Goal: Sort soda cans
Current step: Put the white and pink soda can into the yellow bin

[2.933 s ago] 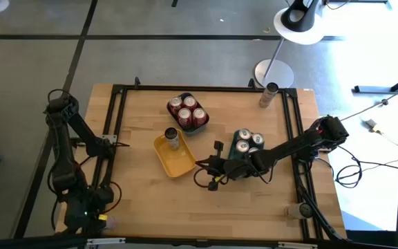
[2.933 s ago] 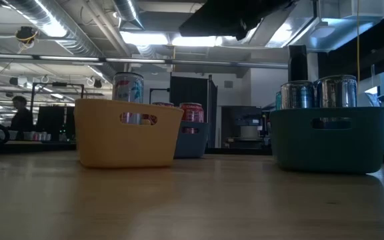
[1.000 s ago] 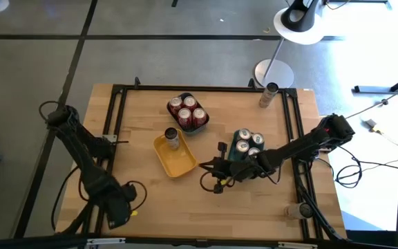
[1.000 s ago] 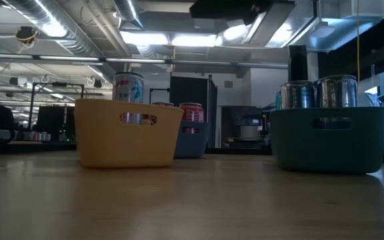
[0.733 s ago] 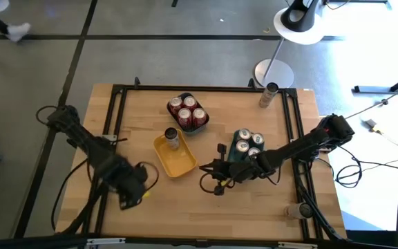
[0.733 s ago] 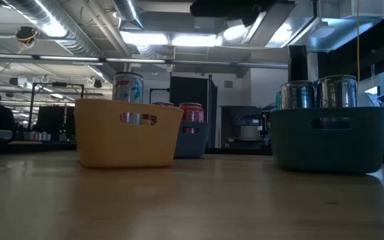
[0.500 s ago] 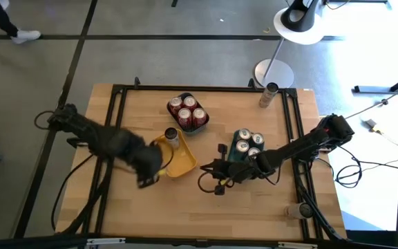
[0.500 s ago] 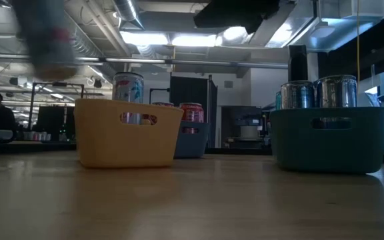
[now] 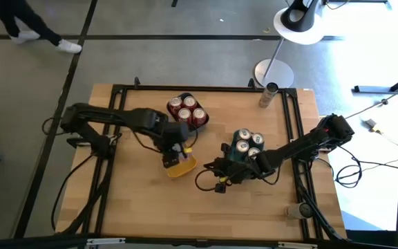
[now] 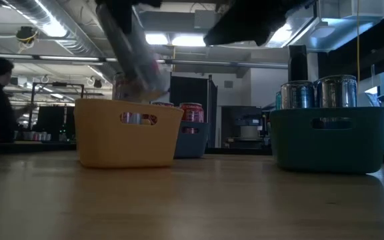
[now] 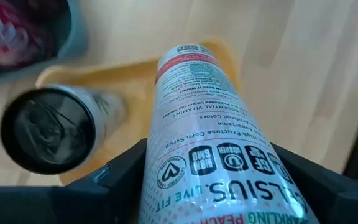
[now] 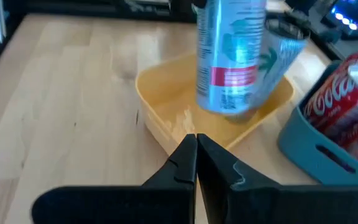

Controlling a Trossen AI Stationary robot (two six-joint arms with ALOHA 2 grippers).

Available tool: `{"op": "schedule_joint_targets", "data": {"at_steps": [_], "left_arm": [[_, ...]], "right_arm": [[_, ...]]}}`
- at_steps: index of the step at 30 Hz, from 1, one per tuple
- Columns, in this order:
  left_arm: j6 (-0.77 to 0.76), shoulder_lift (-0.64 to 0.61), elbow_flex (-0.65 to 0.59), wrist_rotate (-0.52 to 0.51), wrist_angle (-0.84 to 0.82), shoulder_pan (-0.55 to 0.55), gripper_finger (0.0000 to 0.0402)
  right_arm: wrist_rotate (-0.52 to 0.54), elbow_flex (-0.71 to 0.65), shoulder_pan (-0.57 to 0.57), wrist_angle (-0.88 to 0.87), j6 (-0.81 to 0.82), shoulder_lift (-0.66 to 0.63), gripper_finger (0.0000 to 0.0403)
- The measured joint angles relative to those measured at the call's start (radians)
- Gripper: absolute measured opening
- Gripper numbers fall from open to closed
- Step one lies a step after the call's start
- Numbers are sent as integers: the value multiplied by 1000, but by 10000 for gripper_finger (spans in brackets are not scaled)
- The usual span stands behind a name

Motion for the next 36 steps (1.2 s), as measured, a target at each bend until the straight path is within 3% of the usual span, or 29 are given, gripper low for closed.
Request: {"op": "schedule_joint_targets", "data": {"at_steps": [11,22,36], "left_arm": [[25,251,175,2,-137,9,262],[55,328,179,5,-160,31,264],[98,385,178,7,-75,48,265]], "right_arm": [[0,0,0,-88,33,0,12],[-19,0,1,-89,52,0,12],[-19,0,1,-106,52,0,12]]}}
